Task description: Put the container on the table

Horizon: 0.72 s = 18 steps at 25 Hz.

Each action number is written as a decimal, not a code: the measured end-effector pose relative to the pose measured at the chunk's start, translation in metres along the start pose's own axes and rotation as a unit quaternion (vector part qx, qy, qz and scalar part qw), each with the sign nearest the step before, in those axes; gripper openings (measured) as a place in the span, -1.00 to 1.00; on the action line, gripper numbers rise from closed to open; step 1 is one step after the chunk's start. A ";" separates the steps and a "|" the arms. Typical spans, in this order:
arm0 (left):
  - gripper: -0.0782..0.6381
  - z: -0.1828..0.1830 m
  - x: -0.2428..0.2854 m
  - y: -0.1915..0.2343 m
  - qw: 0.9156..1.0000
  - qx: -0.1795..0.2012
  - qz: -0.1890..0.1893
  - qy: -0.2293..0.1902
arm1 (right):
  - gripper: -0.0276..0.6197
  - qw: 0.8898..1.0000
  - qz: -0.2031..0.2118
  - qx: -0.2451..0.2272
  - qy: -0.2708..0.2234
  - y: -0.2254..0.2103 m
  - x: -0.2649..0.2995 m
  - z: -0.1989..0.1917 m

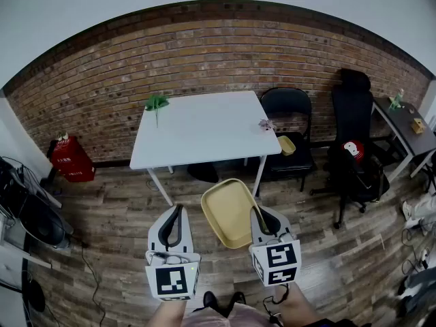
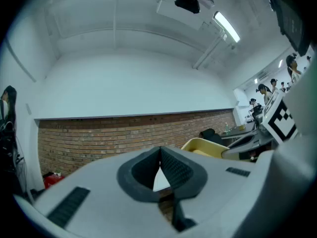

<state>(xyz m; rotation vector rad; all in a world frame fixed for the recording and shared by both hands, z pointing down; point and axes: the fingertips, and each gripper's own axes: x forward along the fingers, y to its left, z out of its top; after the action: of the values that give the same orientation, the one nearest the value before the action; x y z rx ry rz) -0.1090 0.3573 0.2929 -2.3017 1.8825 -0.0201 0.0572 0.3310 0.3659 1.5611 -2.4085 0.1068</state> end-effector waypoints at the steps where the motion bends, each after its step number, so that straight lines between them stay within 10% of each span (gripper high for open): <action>1: -0.75 0.000 0.001 -0.001 1.000 0.000 0.000 0.000 | -0.90 1.000 0.000 0.000 0.000 -0.001 0.001 0.001; 18: -0.75 -0.007 0.016 -0.035 1.000 0.007 0.020 0.011 | -0.89 1.000 0.014 -0.002 -0.008 -0.043 0.001 -0.006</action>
<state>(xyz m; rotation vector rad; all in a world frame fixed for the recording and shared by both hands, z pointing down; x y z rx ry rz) -0.0730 0.3479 0.3028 -2.2622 1.9324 -0.0542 0.0963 0.3135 0.3689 1.5323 -2.4419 0.0970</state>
